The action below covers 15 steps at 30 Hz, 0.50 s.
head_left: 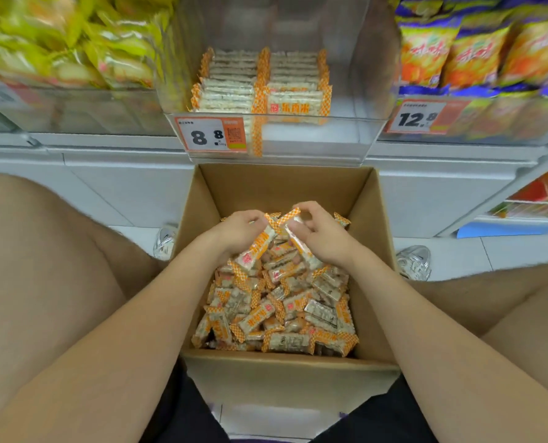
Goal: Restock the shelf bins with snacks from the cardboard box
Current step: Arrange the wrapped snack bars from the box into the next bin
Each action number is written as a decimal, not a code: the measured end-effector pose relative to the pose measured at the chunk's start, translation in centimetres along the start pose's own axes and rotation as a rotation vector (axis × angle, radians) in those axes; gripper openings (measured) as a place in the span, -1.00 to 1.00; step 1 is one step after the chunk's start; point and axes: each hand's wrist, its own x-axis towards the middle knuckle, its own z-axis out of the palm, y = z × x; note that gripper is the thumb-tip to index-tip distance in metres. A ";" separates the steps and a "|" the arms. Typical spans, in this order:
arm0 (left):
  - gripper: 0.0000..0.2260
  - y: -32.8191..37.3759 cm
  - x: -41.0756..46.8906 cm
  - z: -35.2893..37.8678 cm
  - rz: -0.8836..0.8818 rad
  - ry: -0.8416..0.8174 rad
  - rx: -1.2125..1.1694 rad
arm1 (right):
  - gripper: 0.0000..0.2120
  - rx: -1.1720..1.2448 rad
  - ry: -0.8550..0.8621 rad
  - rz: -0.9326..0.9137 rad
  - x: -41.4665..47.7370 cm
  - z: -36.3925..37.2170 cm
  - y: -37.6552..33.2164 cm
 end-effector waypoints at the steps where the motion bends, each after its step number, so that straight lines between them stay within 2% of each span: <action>1: -0.77 1.1 -0.7 -0.5 -0.013 -0.065 -0.031 | -0.57 -0.001 0.020 -0.013 -0.4 -0.6 -0.9; 4: -0.77 5.2 -2.9 -2.0 -0.033 -0.153 -0.077 | -0.68 -0.016 0.035 -0.064 -1.9 -2.6 -4.6; 6: -0.85 7.9 -4.4 -3.3 0.009 -0.178 -0.085 | -0.76 -0.050 0.096 -0.102 -3.1 -4.2 -7.2; 8: -0.95 10.7 -6.1 -4.7 0.115 -0.198 0.097 | -0.77 -0.113 0.212 -0.218 -4.1 -5.8 -9.3; 10: -0.79 13.0 -7.9 -6.0 0.254 -0.216 0.288 | -0.70 -0.131 0.273 -0.375 -4.8 -7.3 -10.7; 13: -0.63 15.3 -9.7 -7.7 0.385 -0.148 0.146 | -0.58 -0.048 0.323 -0.533 -5.9 -8.7 -11.9; 15: -0.73 15.9 -10.2 -8.4 0.421 -0.049 -0.012 | -0.63 -0.029 0.388 -0.581 -6.3 -9.3 -12.6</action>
